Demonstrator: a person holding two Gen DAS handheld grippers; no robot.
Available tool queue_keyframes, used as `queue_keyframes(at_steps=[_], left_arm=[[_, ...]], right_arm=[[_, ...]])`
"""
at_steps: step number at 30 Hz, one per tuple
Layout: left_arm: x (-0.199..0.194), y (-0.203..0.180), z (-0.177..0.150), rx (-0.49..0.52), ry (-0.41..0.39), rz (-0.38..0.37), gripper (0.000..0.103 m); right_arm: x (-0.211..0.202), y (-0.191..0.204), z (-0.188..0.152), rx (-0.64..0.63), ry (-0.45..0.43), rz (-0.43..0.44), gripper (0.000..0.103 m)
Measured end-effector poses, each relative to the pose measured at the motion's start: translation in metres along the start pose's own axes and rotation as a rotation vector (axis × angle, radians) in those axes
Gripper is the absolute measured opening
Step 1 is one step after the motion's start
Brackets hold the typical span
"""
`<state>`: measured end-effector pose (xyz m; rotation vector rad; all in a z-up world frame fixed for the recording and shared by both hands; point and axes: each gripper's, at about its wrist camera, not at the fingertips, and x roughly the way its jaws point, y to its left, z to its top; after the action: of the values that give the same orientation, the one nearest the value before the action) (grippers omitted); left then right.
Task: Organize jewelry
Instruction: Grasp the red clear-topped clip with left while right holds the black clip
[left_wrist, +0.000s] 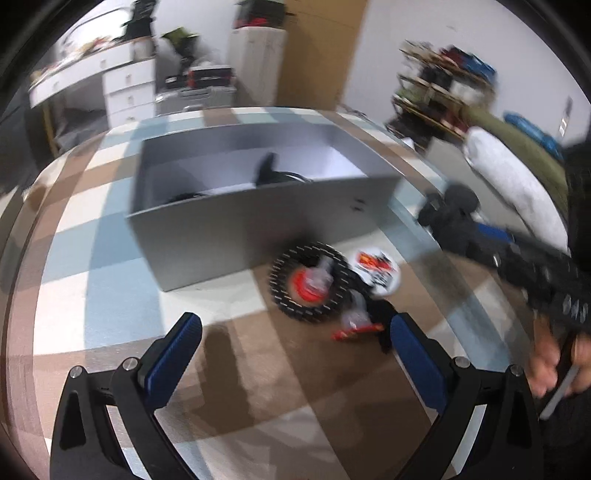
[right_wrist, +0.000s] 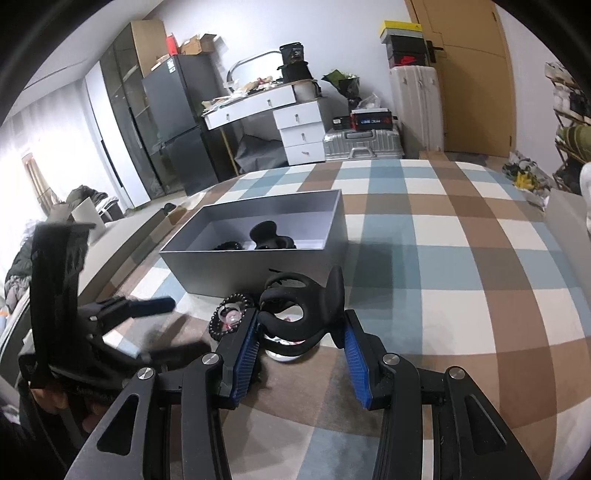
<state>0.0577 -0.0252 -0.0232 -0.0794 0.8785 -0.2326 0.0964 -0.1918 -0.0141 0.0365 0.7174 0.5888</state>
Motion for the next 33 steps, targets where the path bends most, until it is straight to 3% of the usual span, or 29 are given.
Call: queue_keyframes(at_steps=[6,10,12,20,22,26,33], left_arm=[[0.0,-0.011,-0.001,0.071,0.022,-0.042,0.099],[0.002,-0.002,-0.001,0.041,0.033,-0.046,0.078],[0.003,-0.001,0.0,0.037,0.032,-0.04,0.074],[0.0,-0.011,-0.006,0.065,0.043,0.006,0.07],[0.0,-0.015,-0.008,0.076,0.045,0.055,0.062],[0.002,-0.019,-0.009,0.065,0.044,0.099,0.057],[0.004,-0.026,-0.008,0.049,0.052,0.081,0.056]], right_arm=[[-0.006,-0.004,0.001,0.009,-0.01,-0.006,0.043],[-0.005,-0.006,0.0,0.018,-0.004,-0.008,0.043],[-0.004,-0.005,0.0,0.014,-0.003,-0.011,0.043],[-0.001,-0.002,-0.002,0.003,0.013,-0.005,0.043],[-0.002,-0.001,-0.002,0.002,0.011,-0.004,0.043],[-0.003,0.001,-0.002,0.006,0.011,0.003,0.043],[-0.01,0.0,0.0,0.01,-0.004,0.01,0.043]])
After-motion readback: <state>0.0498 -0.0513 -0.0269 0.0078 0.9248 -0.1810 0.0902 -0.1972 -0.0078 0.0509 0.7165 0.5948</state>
